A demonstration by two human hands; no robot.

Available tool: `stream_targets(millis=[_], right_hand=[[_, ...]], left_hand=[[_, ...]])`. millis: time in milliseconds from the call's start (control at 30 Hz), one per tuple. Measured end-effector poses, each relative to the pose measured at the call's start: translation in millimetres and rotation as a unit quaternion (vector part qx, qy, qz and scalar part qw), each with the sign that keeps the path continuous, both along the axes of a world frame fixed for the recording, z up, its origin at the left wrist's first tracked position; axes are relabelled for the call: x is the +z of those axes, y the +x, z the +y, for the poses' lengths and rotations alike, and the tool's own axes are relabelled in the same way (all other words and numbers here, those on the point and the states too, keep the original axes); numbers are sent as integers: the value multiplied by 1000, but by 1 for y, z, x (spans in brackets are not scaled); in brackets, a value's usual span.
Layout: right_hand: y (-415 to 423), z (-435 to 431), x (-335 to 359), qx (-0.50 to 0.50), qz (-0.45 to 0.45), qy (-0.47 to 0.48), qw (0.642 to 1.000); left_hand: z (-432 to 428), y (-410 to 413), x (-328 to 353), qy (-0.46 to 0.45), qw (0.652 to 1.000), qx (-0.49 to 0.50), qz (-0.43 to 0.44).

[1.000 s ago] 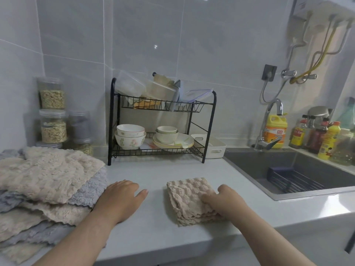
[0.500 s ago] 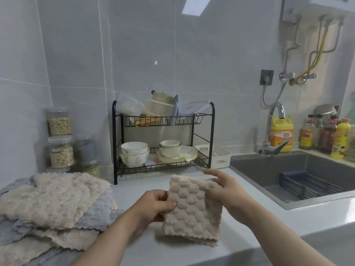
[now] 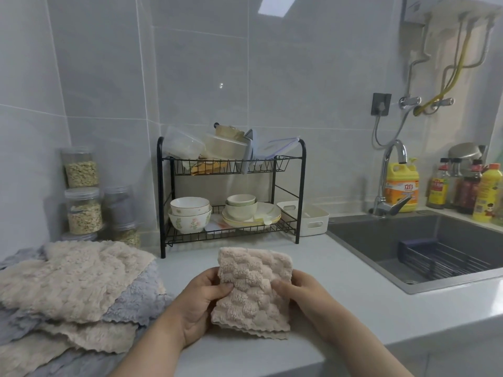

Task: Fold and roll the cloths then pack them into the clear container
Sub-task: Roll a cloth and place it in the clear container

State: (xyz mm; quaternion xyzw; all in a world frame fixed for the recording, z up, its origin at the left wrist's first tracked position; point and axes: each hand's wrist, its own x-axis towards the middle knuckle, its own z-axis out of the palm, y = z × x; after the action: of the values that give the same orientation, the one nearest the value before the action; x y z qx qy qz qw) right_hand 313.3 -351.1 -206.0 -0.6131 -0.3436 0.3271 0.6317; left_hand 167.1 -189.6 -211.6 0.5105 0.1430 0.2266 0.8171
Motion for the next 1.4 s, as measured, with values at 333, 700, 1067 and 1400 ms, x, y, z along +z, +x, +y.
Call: stream_targets(millis=[333, 700, 1067, 1400], right_hand=[[9, -8, -4, -32, 73, 95, 992], [6, -14, 1, -17, 56, 97, 994], [5, -10, -3, -69, 78, 91, 990], [0, -7, -9, -57, -225, -50, 971]], left_hand=[[-3, 3, -4, 73, 994, 55, 53], [-2, 4, -4, 68, 990, 95, 80], [-7, 2, -8, 180, 976, 95, 73], [-21, -6, -1, 268, 958, 33, 102]])
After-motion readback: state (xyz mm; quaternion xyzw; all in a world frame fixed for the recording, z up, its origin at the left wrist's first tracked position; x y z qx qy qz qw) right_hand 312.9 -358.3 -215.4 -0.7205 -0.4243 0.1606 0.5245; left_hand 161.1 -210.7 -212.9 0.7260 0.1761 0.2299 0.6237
